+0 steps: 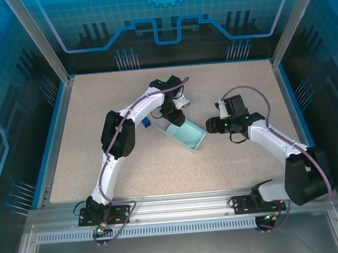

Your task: Fold the paper box

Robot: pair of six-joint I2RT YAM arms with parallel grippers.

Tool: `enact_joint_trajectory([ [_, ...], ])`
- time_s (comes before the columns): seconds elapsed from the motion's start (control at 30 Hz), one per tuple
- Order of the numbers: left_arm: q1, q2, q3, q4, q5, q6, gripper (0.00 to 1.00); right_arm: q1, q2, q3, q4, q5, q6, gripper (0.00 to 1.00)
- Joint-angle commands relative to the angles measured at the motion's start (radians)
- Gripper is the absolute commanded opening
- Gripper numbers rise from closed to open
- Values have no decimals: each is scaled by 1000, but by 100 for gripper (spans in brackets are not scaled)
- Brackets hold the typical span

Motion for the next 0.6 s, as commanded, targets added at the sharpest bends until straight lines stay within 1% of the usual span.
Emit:
enact_joint_trajectory([
  [0.0, 3, 42, 70, -52, 32, 18, 48, 7, 30, 32, 9, -18, -16, 59],
  [0.2, 22, 40, 177, -31, 56, 3, 61, 4, 74, 32, 22, -33, -21, 61],
  [0.33, 47, 15, 209, 24, 74, -24, 73, 0, 152, 111, 31, -91, -24, 62],
  [0.4, 61, -7, 210, 58, 74, -47, 76, 3, 200, 145, 43, -130, -25, 63],
  [0.5, 92, -65, 170, 117, 53, -100, 77, 14, 295, 211, 36, -167, -30, 63],
  [0.57, 120, -156, 58, 214, 19, -158, 76, 25, 366, 258, 21, -219, -38, 63],
])
